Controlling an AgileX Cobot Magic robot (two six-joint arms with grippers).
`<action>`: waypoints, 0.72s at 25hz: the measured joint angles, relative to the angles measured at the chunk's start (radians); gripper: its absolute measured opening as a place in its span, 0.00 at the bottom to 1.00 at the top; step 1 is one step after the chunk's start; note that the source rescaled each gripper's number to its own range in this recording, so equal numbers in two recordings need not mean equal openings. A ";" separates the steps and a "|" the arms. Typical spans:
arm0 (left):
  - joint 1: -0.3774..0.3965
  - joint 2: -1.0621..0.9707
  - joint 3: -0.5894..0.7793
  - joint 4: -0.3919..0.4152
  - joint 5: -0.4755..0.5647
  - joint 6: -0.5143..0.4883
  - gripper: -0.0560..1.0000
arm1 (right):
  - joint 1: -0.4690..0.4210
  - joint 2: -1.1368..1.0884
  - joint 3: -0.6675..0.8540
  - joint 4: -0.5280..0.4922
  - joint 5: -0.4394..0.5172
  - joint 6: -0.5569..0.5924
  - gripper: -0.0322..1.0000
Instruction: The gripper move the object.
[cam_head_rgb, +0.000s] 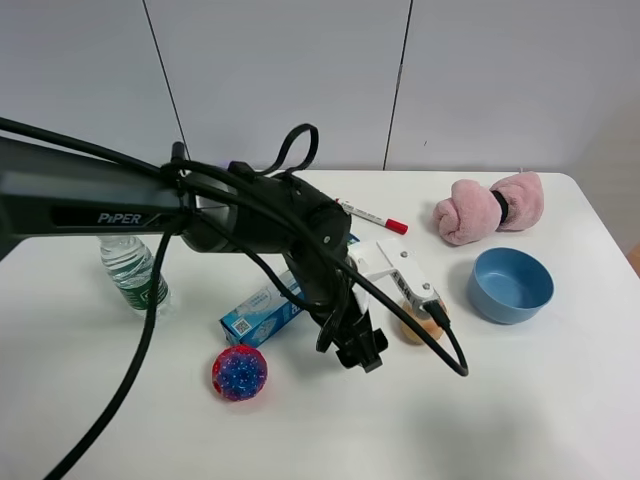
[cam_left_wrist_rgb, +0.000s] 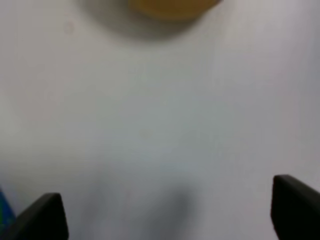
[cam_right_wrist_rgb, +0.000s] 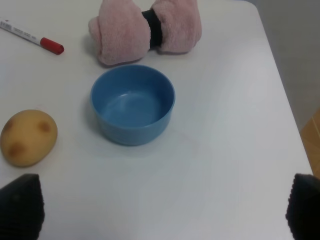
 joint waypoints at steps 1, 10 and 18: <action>0.000 -0.018 0.000 0.000 0.000 0.000 0.51 | 0.000 0.000 0.000 0.000 0.000 0.000 1.00; 0.046 -0.207 -0.001 0.012 0.020 0.000 0.51 | 0.000 0.000 0.000 0.000 0.000 0.000 1.00; 0.282 -0.444 -0.001 0.172 0.043 -0.062 0.51 | 0.000 0.000 0.000 0.000 0.000 0.000 1.00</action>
